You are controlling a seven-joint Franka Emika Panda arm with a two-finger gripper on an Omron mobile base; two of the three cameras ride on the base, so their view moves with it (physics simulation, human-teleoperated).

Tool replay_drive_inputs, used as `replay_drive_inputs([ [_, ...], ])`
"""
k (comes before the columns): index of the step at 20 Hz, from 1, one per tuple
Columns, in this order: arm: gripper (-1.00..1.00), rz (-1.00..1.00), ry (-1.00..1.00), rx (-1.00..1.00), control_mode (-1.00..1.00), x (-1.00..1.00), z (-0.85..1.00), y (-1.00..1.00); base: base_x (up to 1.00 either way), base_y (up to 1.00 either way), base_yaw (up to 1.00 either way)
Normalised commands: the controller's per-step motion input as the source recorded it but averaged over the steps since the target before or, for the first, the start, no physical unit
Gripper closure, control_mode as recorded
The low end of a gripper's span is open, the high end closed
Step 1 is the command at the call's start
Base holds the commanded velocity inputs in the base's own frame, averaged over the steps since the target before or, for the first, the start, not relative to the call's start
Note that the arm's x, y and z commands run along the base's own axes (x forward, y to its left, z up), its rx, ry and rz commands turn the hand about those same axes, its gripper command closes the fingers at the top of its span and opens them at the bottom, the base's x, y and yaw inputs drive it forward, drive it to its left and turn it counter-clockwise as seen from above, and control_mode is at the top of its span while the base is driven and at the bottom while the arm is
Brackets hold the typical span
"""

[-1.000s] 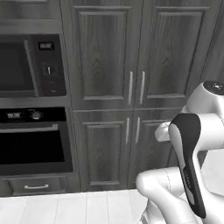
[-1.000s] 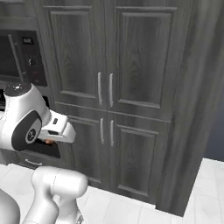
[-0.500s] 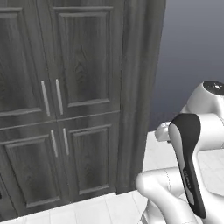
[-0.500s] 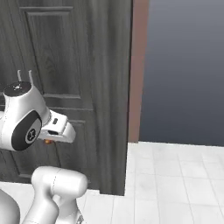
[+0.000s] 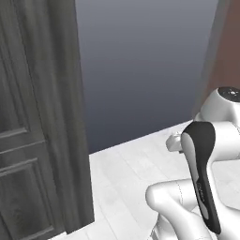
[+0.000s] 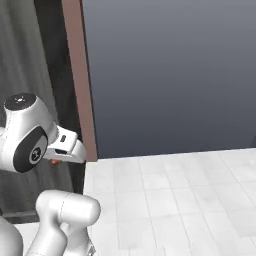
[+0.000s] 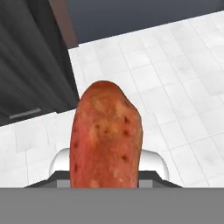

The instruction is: Pick sweet potato from the fridge and place it on the plate on the counter.

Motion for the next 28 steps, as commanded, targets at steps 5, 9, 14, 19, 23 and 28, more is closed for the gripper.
replay_drive_inputs([
  [5,1.0,0.0,0.0,0.0,1.0,0.0,0.0,0.0,0.15,-0.75,-0.72],
  [9,1.0,0.0,0.0,0.0,1.0,0.0,0.0,0.0,0.0,-0.36,-0.86],
  [14,1.0,0.0,0.0,0.0,1.0,0.0,0.0,0.0,0.0,-0.2,-0.9],
  [19,1.0,0.0,0.0,0.0,1.0,0.0,0.0,0.0,0.0,-0.14,-0.91],
  [23,1.0,0.0,0.0,0.0,1.0,0.0,0.0,0.0,0.0,-0.13,-0.92],
  [28,1.0,0.0,0.0,0.0,1.0,0.0,0.0,0.0,0.0,-0.13,-0.91],
])
